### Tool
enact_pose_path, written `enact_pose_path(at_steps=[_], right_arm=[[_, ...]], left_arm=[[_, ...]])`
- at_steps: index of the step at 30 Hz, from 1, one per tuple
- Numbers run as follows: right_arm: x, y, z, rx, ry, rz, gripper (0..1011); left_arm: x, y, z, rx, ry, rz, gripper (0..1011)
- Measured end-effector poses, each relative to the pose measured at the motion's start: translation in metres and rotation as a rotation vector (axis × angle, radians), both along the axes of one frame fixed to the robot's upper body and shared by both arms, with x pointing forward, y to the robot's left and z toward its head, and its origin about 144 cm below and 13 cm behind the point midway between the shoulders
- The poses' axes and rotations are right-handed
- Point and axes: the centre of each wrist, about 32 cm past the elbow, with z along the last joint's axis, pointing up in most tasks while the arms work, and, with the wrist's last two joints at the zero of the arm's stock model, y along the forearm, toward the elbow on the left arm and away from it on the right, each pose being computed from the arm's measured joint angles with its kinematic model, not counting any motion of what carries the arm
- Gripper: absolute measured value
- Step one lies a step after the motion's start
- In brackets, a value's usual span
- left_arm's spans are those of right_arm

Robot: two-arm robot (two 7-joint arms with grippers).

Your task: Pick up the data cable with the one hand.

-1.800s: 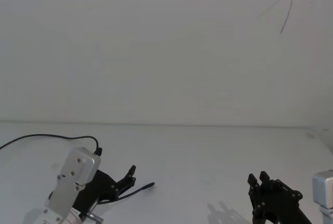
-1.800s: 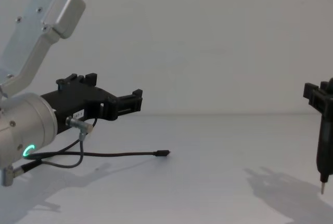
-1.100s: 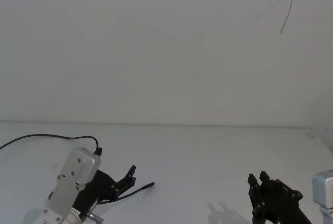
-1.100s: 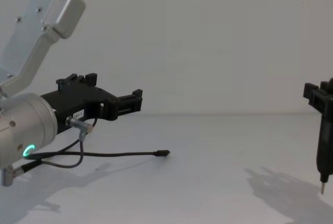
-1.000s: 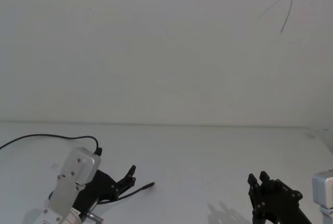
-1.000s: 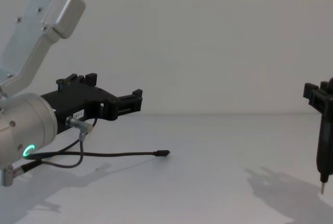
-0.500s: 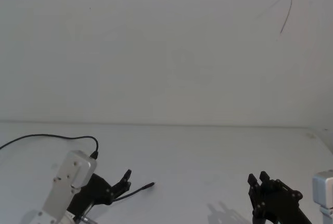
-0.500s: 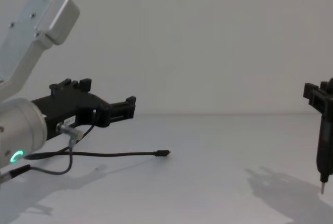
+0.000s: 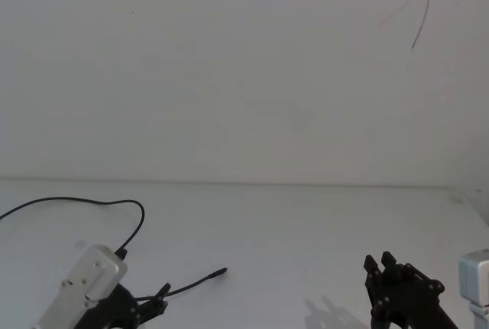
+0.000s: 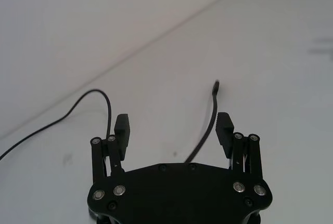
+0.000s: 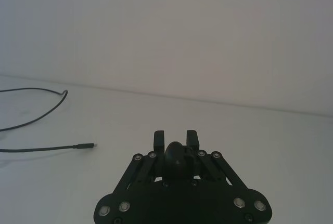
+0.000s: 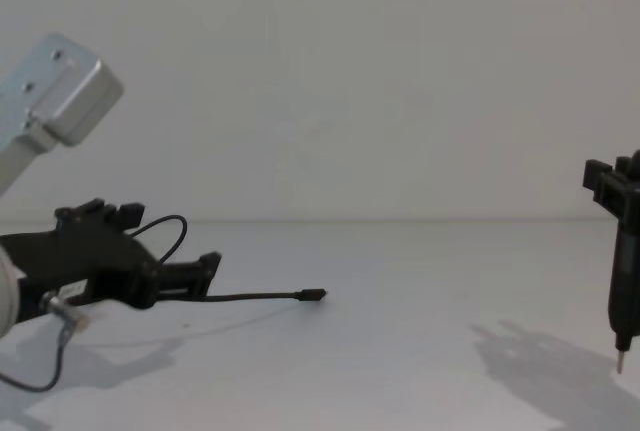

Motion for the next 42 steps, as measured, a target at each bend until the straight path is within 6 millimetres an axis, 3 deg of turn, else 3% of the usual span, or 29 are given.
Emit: enact_pose_path(at_steps=[17, 36, 42], right_arm=[[0.0, 0.0, 0.0, 0.0, 0.0, 0.0, 250], [0.0, 0.0, 0.0, 0.0, 0.0, 0.0, 250], [0.0, 0.0, 0.0, 0.0, 0.0, 0.0, 251]], left_arm=[[0.015, 0.028, -0.007, 0.123, 0.045, -0.108, 1001], [0.051, 0.027, -0.008, 0.201, 0.074, -0.278, 1001], [0.059, 0.026, -0.011, 0.226, 0.09, -0.291, 890]])
